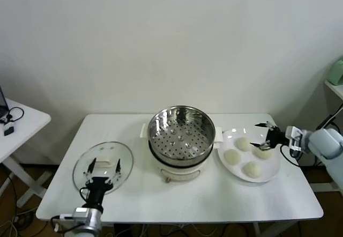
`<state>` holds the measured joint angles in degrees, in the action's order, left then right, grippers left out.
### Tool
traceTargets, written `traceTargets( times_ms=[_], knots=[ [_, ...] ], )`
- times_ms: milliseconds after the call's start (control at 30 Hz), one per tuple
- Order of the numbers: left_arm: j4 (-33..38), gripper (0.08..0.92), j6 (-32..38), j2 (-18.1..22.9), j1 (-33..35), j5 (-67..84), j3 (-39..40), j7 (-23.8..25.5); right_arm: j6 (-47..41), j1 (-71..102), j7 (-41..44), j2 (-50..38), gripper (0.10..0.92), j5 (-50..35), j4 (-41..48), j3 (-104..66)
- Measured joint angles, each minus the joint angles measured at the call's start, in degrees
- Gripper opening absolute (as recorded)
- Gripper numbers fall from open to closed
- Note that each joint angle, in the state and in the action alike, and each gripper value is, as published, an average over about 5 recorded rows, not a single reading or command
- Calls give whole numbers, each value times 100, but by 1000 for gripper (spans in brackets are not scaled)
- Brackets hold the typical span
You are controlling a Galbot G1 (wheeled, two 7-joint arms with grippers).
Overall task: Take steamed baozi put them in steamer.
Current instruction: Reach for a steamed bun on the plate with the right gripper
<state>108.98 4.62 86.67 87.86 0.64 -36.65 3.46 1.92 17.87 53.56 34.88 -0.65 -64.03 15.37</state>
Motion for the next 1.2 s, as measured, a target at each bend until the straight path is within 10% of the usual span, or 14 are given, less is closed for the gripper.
traceTargets(
  times_ms=[1200],
  knots=[
    [-19,823,-209,-230,10,177,-243,-120,671,-2155,1287,2571,823,1657,3789,2023]
  ],
)
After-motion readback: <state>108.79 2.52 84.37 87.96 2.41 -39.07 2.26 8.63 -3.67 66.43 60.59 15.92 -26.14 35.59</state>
